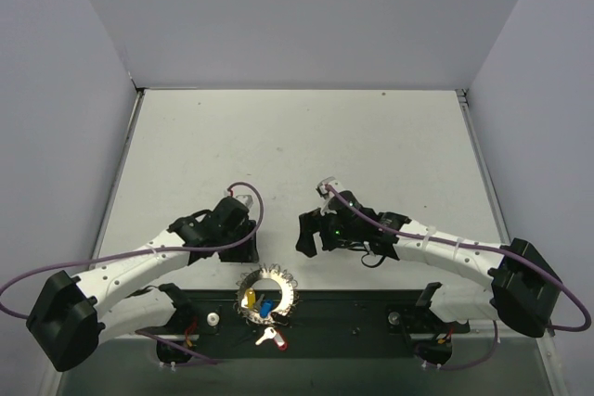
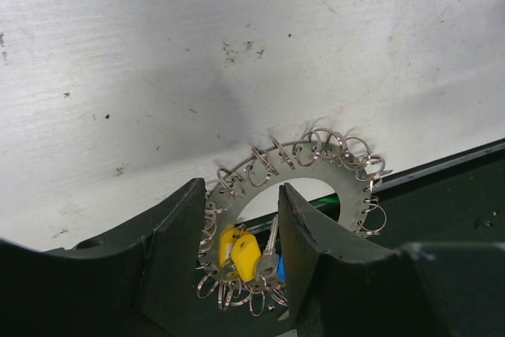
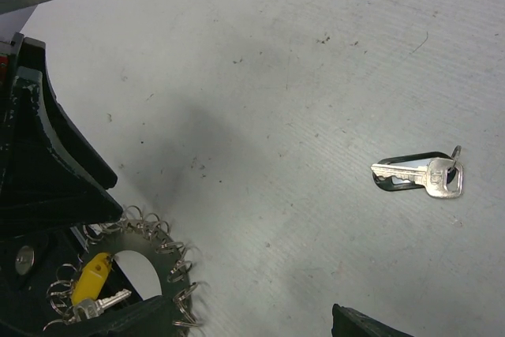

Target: Put the keys on the keyring

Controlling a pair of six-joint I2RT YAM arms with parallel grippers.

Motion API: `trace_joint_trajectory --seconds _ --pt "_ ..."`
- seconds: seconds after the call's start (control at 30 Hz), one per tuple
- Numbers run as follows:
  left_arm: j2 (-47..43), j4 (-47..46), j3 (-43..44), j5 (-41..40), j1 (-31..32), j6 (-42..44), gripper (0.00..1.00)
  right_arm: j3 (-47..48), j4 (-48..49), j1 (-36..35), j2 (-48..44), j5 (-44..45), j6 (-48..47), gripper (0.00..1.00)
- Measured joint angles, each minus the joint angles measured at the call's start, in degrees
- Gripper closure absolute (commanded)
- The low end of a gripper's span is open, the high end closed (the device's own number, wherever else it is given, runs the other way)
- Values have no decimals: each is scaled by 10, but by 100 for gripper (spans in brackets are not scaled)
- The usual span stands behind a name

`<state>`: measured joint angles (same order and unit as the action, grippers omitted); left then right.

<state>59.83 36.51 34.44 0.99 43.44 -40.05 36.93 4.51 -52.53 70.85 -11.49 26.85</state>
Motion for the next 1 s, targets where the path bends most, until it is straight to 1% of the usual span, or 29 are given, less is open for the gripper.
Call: trace_joint_trajectory --seconds 0.13,0.2,0.23,0.3,0.63,1.0 --pt "9 -14 0 17 8 2 48 -2 0 0 0 -7 0 20" --pt "10 -19 2 21 17 6 55 -4 0 0 0 -9 -1 20" --pt "11 -22 3 23 22 8 60 -5 0 0 0 -10 -1 20" --pt "17 -26 9 25 30 17 66 -7 0 0 0 -10 -1 20" --pt "78 -24 27 22 56 35 66 -8 0 1 -2 -14 -1 20" --pt "80 -5 38 5 64 38 66 -9 0 1 -11 -14 -3 20"
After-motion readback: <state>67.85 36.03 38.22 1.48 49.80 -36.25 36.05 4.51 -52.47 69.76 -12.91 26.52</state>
